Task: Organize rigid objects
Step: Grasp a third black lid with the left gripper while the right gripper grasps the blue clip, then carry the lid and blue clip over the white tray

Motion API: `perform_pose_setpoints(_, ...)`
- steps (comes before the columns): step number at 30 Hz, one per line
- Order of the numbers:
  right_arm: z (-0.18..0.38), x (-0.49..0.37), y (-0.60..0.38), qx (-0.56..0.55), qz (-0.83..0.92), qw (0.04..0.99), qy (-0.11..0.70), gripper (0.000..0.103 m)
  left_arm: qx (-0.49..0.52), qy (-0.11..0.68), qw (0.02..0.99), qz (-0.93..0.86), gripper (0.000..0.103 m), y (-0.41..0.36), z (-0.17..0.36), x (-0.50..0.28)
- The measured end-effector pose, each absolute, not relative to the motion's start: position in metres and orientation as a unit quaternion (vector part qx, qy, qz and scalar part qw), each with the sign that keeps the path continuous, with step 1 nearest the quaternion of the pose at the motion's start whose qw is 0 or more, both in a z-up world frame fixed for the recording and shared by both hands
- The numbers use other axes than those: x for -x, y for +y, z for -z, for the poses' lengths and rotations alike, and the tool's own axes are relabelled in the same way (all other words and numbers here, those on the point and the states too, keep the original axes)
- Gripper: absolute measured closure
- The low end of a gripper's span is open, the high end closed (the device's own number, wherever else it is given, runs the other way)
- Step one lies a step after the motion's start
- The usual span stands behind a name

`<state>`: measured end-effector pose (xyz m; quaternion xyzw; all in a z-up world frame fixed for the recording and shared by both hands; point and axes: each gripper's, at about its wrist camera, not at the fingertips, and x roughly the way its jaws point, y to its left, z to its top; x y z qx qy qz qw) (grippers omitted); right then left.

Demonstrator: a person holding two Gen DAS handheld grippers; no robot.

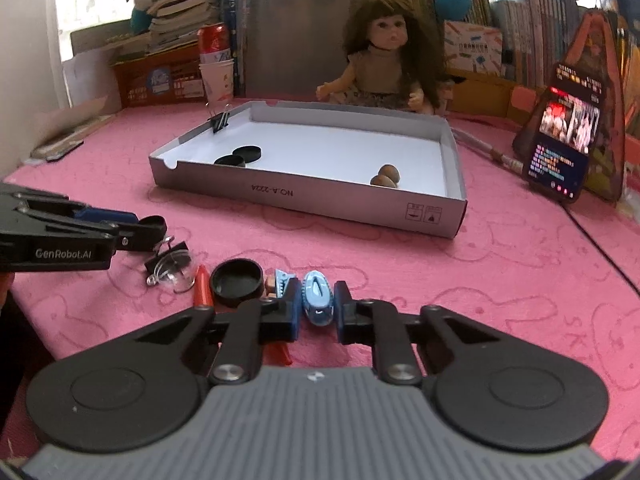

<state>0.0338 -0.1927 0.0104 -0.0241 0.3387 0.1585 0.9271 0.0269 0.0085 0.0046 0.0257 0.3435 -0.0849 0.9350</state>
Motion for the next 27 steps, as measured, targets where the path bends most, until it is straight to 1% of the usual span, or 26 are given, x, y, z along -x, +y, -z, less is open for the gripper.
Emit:
perform_pose_setpoints(9, -0.029, -0.066, -0.207, -0.028, -0.132, 0.933, 0.335, 0.083, -0.013, 0.317, 0.944, 0.091, 0.074, 0.01, -0.033, -0.055)
perform_pose_setpoints(17, -0.044, -0.127, -0.218, -0.067, -0.106, 0.928, 0.351, 0.083, -0.006, 0.294, 0.953, 0.08, 0.074, 0.008, -0.061, -0.115)
perform_pose_setpoints(22, -0.046, -0.17, -0.223, -0.089, -0.098, 0.919, 0.371, 0.083, 0.015, 0.319, 0.945, 0.074, 0.074, 0.007, -0.062, -0.166)
perform_pose_setpoints(27, -0.039, -0.203, -0.222, -0.096, -0.089, 0.91, 0.393, 0.083, 0.02, 0.341, 0.938, 0.057, 0.074, 0.007, -0.05, -0.202)
